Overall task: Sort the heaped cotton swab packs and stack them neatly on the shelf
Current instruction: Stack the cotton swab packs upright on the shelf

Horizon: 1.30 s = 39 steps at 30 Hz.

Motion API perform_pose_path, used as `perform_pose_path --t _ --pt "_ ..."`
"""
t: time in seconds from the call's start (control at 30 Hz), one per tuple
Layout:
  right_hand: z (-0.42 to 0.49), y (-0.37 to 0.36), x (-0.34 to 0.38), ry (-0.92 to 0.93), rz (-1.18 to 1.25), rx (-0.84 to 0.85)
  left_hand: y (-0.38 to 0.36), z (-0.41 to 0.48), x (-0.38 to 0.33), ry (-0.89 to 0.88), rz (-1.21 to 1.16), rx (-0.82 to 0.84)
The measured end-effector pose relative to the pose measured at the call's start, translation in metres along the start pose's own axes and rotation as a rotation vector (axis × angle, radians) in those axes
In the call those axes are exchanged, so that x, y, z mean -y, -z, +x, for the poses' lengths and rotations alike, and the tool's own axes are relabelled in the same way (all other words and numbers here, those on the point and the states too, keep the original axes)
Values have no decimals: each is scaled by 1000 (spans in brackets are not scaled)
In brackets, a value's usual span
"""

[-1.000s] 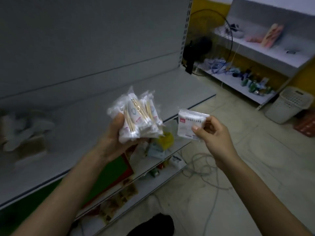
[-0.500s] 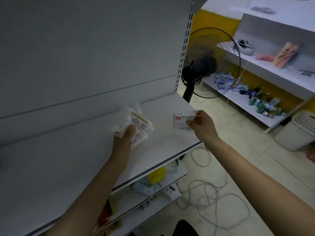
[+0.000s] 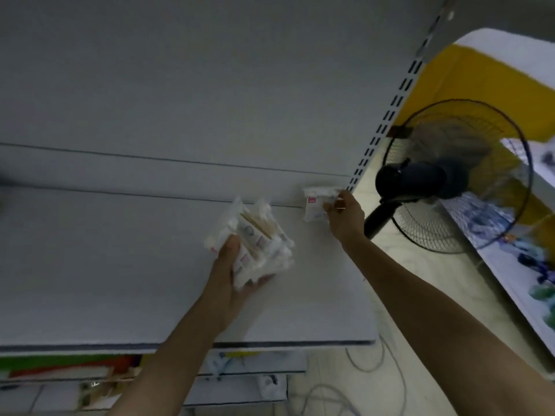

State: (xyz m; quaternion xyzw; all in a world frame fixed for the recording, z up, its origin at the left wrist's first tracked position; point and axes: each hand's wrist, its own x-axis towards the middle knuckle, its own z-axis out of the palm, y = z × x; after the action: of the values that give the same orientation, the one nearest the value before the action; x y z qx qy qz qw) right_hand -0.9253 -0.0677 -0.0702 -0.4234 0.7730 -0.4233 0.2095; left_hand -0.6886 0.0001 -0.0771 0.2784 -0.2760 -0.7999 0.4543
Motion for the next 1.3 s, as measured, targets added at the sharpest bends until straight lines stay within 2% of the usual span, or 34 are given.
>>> perform_pose_path --t 0.13,0.23,0.37,0.47,0.67,0.77,0.83,0.87,0.9,0.97,1.03,1.1,1.17,1.23,1.3 --pt "15 -9 -10 59 -1 15 10 -4 12 29 -234 121" --pt "14 -16 -21 73 86 -9 25 -13 21 85 -403 66" --pt "16 -22 -32 135 213 -66 28 -10 23 124 -412 175" --pt "22 -23 -34 172 153 -35 33 -5 25 82 -471 252" --pt "15 -22 -37 201 241 -58 26 -5 22 4 -388 222" --pt "10 -17 -36 157 263 -191 23 -8 20 -14 -403 168" --pt "-8 -14 -35 209 278 -236 23 -6 21 -1 -418 234" --pt "-24 -13 -31 237 308 -175 26 -5 22 4 -386 267" --pt "-42 -14 -27 239 351 -36 29 -4 23 -12 -354 266" --pt "-73 -19 -15 178 403 359 31 -4 23 -25 -351 259" --pt "-84 -25 -9 187 325 596 29 -4 22 16 -361 262" --pt "-80 -24 -3 157 330 650 32 -4 25 20 -359 240" --pt "-74 -19 -5 118 383 642 33 -4 24 -14 -348 296" --pt "-71 -14 -12 97 431 577 33 -5 23 8 -374 222" --pt "-70 -10 -15 20 532 509 33 -6 23 41 -394 230"
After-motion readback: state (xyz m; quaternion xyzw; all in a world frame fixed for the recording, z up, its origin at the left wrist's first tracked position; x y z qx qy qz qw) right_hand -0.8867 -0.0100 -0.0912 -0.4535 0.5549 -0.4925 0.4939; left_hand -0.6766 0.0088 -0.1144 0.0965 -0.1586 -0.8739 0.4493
